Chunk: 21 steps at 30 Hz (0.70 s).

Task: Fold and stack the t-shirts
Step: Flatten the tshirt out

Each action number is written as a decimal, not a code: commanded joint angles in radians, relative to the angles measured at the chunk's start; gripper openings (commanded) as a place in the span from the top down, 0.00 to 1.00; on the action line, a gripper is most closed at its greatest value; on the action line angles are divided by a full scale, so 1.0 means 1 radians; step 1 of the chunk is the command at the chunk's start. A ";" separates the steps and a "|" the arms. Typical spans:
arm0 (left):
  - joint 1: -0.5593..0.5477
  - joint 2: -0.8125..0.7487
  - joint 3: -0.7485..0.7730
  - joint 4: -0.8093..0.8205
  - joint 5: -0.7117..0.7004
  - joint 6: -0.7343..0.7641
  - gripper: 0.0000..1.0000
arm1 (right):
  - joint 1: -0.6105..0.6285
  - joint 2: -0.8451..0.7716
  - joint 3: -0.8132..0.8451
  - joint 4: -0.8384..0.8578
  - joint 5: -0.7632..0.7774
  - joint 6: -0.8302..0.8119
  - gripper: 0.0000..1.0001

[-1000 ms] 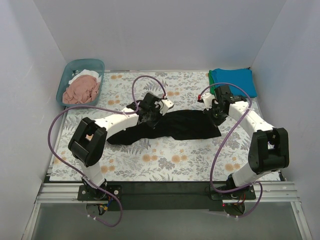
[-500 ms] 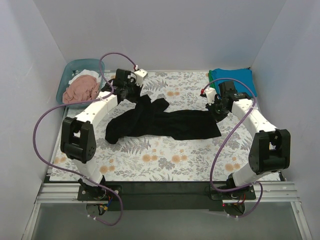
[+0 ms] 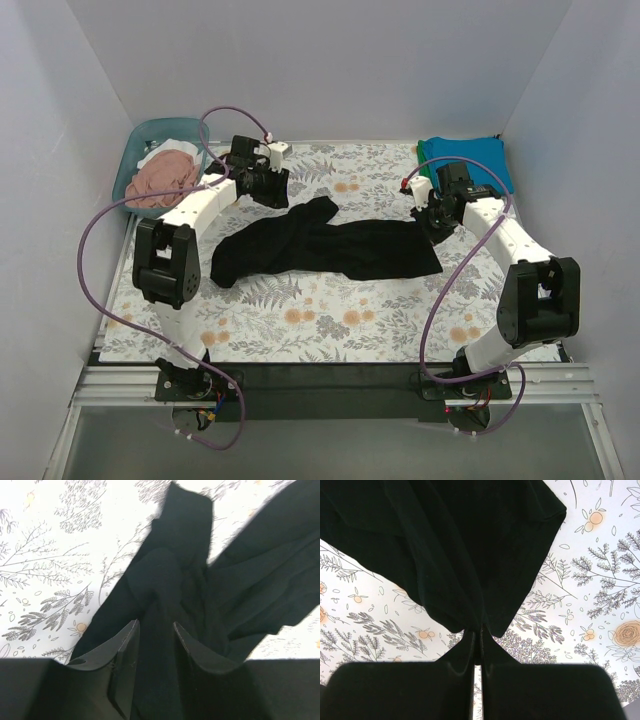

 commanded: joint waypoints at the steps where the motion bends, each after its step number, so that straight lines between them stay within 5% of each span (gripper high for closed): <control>1: -0.054 -0.135 0.020 -0.009 0.028 -0.020 0.68 | -0.005 0.007 -0.006 -0.004 -0.026 -0.002 0.99; 9: -0.186 0.011 0.118 -0.006 -0.184 0.001 0.71 | -0.005 0.027 -0.013 0.000 -0.037 0.002 0.99; 21: -0.211 0.223 0.240 -0.073 -0.374 0.010 0.66 | -0.006 0.039 -0.018 0.001 -0.031 -0.008 0.99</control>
